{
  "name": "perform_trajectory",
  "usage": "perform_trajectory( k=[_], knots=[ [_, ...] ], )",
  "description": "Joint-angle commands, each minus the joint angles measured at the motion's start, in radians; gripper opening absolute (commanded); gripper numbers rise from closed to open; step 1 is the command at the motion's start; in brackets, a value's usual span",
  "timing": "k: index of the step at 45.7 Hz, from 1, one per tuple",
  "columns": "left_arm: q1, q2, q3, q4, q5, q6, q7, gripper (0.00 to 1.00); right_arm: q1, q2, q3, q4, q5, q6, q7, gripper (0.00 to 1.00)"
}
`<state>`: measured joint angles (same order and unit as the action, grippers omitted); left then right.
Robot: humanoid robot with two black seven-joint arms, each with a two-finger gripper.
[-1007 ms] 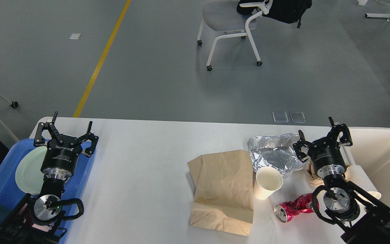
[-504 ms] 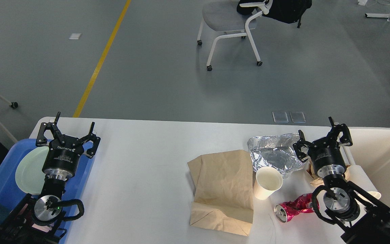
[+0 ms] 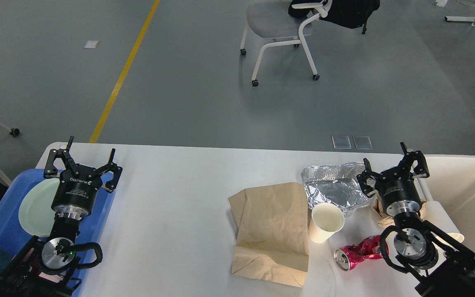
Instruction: Tidy desktop
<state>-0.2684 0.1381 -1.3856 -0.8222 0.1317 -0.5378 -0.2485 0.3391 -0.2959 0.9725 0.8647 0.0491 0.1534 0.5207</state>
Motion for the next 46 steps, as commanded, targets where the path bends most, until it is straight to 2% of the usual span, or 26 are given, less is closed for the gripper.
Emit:
perform_trajectory(
  k=[1,10,16,25,31,46],
  knots=[
    [0.000,0.000,0.000,0.000,0.000,-0.001,0.000,0.96,0.015,0.000,0.000,-0.018,0.000,0.000,-0.002,1.00],
    [0.000,0.000,0.000,0.000,0.000,-0.001,0.000,0.96,0.041,-0.009,0.024,-0.026,0.015,-0.009,-0.004,1.00],
    [0.000,0.001,0.000,0.000,0.000,-0.001,0.000,0.96,0.052,-0.046,0.152,-0.076,0.058,-0.017,-0.008,1.00],
    [0.000,0.001,0.000,0.000,-0.001,-0.001,0.000,0.96,0.021,-0.189,0.121,-0.092,0.066,0.002,-0.034,1.00],
    [0.000,0.001,-0.001,0.002,0.000,-0.001,-0.002,0.96,0.015,-0.218,0.114,-0.115,0.067,0.002,-0.070,1.00],
    [0.000,0.000,0.000,0.000,0.000,-0.005,0.005,0.96,-0.005,-0.218,0.110,-0.118,0.067,0.003,-0.070,1.00]
  ],
)
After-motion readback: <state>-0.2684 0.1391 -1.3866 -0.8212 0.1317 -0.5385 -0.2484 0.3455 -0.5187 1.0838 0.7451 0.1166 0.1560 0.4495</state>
